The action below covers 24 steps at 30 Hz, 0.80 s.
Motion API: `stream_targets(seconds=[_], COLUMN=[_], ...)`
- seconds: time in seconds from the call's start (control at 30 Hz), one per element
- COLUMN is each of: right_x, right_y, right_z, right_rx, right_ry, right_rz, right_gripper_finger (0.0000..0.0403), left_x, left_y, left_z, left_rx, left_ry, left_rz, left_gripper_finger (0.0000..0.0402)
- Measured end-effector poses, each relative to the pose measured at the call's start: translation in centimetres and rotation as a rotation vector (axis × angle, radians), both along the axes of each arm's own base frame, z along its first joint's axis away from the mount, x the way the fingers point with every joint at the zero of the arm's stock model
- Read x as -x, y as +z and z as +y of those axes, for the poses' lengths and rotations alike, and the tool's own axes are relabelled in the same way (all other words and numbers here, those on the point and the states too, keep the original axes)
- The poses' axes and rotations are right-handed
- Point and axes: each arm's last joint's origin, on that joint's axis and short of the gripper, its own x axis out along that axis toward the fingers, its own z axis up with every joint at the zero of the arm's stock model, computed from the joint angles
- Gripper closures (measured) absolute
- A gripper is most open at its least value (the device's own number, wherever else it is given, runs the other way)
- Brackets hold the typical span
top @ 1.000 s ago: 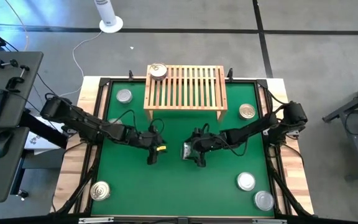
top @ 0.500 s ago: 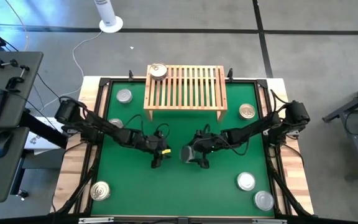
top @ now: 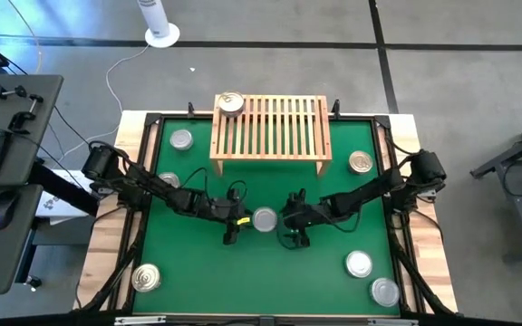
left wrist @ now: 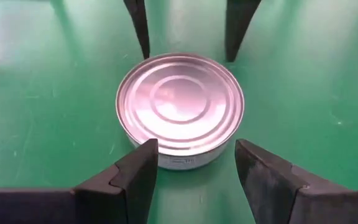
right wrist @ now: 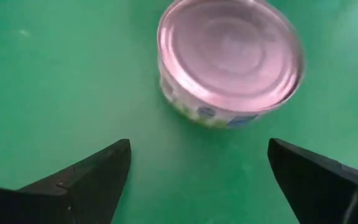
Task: Stack canned seafood by type on shelf
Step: Put the center green tuna can on the shelf
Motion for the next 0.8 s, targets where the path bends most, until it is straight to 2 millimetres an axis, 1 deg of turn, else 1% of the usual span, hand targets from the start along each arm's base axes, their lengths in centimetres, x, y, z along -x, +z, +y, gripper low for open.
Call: stream_targets(seconds=[0.1,0.2,0.27,0.33,0.43,0.5,0.7,0.8], right_x=[-0.7,-1.1,-1.4,-1.6,-1.7,-1.7,-1.6,-1.8], right_y=[1.1,1.6,2.0,2.1,2.0,2.0,2.1,2.0], right_z=[0.9,1.7,1.8,1.5,1.0,0.9,1.7,1.4], right_rx=[0.143,0.211,0.215,0.192,0.121,0.094,0.166,0.180], right_ry=[0.085,0.163,0.170,0.138,0.060,0.041,0.147,0.148], right_rz=[-0.047,-0.065,-0.083,-0.098,-0.098,-0.097,-0.109,-0.107], right_gripper_finger=[0.0030,0.0030,0.0030,0.0030,0.0030,0.0033,0.0066,0.0084], left_x=[-0.1,-0.3,-0.5,-0.6,-0.6,-0.6,-0.7,-0.8], left_y=[0.1,0.5,0.8,0.9,0.3,-0.2,-0.5,-0.6], left_z=[0.0,-0.1,-0.2,-0.1,0.3,0.7,1.9,2.6], left_rx=[0.014,0.045,0.061,0.066,0.063,0.069,0.120,0.138], left_ry=[0.003,-0.002,-0.022,-0.039,-0.026,-0.002,0.086,0.114], left_rz=[-0.013,-0.057,-0.096,-0.108,-0.073,-0.040,-0.012,-0.011], left_gripper_finger=[0.0200,0.0200,0.0200,0.0202,0.0208,0.0213,0.0228,0.0234])
